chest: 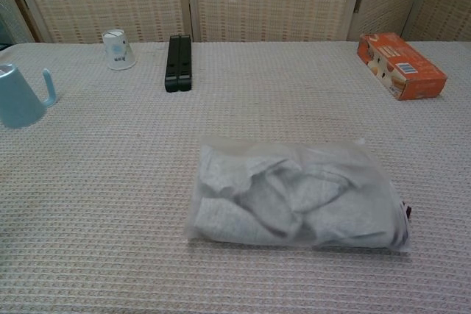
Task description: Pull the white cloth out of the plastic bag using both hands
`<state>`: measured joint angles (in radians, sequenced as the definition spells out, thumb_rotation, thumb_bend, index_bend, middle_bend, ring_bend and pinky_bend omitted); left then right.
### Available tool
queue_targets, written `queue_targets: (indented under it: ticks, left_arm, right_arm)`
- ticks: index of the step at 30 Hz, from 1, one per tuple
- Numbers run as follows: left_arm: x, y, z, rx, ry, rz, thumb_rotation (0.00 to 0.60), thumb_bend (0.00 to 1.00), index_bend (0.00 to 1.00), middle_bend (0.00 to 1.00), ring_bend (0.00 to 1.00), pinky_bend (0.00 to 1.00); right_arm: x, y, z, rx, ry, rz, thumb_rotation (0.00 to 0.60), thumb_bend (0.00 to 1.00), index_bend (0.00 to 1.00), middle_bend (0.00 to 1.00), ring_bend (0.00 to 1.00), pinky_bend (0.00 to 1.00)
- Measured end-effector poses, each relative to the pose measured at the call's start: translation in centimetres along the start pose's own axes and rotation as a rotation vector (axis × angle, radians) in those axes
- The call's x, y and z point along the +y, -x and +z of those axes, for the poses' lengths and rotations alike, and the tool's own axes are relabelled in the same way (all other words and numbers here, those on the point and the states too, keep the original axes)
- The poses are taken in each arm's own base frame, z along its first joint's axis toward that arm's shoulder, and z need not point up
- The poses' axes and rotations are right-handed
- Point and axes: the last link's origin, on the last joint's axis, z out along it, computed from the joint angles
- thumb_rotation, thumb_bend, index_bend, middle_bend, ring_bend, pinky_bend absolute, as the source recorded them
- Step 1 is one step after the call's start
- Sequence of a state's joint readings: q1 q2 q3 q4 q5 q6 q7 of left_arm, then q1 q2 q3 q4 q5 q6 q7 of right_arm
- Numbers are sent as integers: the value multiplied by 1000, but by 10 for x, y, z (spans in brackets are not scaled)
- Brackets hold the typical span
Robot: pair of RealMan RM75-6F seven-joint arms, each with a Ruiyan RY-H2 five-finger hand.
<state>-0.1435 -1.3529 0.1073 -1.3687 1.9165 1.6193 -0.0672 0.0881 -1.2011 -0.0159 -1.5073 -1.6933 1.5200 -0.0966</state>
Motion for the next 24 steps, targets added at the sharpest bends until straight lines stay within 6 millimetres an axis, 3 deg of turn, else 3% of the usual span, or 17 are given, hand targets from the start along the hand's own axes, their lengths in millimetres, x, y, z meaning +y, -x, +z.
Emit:
queue_targets:
  ticks: [5,9,18,24]
  left_arm:
    - [24,23,13,-3,79,-53,600,197,370,953,844,884]
    - [45,42,30,-15,139,-67,600,198,402,1000,987,991]
    - [88,80,66,-25,208,-90,600,223,553,1000,1000,1000]
    - [104,101,90,5,224,-69,600,260,513,1000,1000,1000]
  right_arm:
    - [2,2,5,-10,17,-6,600,120,0,0,0,0]
    - [4,3,6,-12,26,-10,600,120,0,0,0,0]
    - [6,4,9,-18,51,-23,600,120,0,0,0,0]
    - [9,6,11,-29,72,-34,600,120,0,0,0,0]
